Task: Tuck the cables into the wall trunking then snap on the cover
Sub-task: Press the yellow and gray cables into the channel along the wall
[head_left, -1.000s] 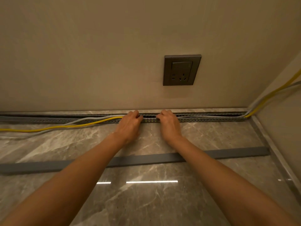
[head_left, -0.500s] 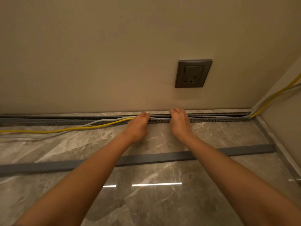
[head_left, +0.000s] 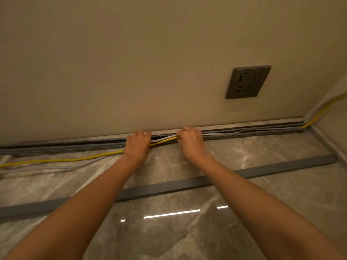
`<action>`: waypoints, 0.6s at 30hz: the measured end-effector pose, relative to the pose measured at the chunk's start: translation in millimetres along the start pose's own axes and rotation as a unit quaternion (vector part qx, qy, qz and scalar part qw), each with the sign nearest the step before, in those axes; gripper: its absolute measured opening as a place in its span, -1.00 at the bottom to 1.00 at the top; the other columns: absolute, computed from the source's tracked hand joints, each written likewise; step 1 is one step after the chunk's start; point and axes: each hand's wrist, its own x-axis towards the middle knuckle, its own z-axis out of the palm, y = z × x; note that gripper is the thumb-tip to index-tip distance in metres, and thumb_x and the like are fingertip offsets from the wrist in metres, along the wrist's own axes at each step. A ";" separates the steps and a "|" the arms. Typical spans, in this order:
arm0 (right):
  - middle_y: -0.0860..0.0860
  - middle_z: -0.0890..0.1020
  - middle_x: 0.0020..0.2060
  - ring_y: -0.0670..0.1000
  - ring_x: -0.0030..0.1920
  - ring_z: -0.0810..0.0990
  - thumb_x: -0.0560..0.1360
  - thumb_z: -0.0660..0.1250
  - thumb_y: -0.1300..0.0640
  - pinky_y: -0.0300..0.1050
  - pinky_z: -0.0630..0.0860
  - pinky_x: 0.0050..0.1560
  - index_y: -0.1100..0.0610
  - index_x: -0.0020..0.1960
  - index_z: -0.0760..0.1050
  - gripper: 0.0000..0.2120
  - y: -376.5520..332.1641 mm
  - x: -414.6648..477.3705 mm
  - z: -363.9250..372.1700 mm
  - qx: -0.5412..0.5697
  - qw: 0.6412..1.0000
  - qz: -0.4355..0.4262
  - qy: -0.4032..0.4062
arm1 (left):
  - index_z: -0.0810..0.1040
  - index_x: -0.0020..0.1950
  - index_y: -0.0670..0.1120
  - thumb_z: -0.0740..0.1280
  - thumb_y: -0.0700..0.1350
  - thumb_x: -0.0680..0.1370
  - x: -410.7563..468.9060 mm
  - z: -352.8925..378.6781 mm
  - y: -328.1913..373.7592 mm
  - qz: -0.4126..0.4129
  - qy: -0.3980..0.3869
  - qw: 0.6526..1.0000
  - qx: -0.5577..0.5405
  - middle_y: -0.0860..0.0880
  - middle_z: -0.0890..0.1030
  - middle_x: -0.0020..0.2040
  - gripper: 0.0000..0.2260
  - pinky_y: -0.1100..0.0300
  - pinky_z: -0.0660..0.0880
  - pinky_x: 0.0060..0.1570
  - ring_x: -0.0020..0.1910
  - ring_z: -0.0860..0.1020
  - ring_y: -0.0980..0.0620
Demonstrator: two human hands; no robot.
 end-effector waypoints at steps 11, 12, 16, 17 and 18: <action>0.18 0.59 0.16 0.20 0.16 0.55 0.55 0.13 0.36 -0.01 0.45 0.15 0.21 0.18 0.55 -0.70 -15.0 12.0 -7.7 -0.071 0.996 0.051 -0.018 | 0.40 0.15 -0.24 0.24 -0.31 0.53 12.3 -8.0 -31.3 0.057 0.019 0.997 -0.057 -0.25 0.53 0.15 -0.80 -0.10 0.47 -0.01 0.13 0.51 -0.27; 0.20 0.57 0.16 0.21 0.16 0.56 0.56 0.11 0.36 0.01 0.47 0.13 0.23 0.19 0.52 -0.70 -15.7 9.8 -6.6 -0.081 0.995 0.050 -0.018 | 0.41 0.13 -0.25 0.25 -0.30 0.53 13.1 -8.4 -32.1 0.052 0.024 0.996 -0.074 -0.26 0.53 0.14 -0.81 -0.10 0.46 -0.02 0.12 0.51 -0.28; 0.20 0.46 0.25 0.25 0.14 0.57 0.56 0.10 0.40 0.08 0.52 0.09 0.19 0.32 0.38 -0.63 -11.5 2.3 0.1 -0.080 0.995 0.041 -0.038 | 0.47 0.02 -0.30 0.30 -0.26 0.52 16.1 -6.3 -33.9 0.045 0.031 0.992 -0.116 -0.28 0.54 0.08 -0.87 -0.07 0.45 -0.07 0.08 0.52 -0.28; 0.20 0.43 0.27 0.25 0.13 0.58 0.55 0.12 0.40 0.09 0.52 0.10 0.17 0.37 0.34 -0.59 -9.5 -0.1 2.3 -0.078 0.995 0.027 -0.050 | 0.49 -0.02 -0.31 0.31 -0.26 0.51 17.3 -6.0 -34.5 0.043 0.032 0.990 -0.127 -0.28 0.55 0.07 -0.89 -0.06 0.46 -0.08 0.07 0.52 -0.27; 0.21 0.40 0.30 0.25 0.12 0.57 0.55 0.13 0.39 0.09 0.52 0.11 0.15 0.41 0.30 -0.55 -7.1 -3.2 4.1 -0.078 0.995 0.011 -0.060 | 0.51 -0.05 -0.31 0.31 -0.26 0.51 18.6 -5.7 -34.1 0.042 0.034 0.989 -0.135 -0.27 0.56 0.06 -0.89 -0.05 0.46 -0.09 0.06 0.53 -0.27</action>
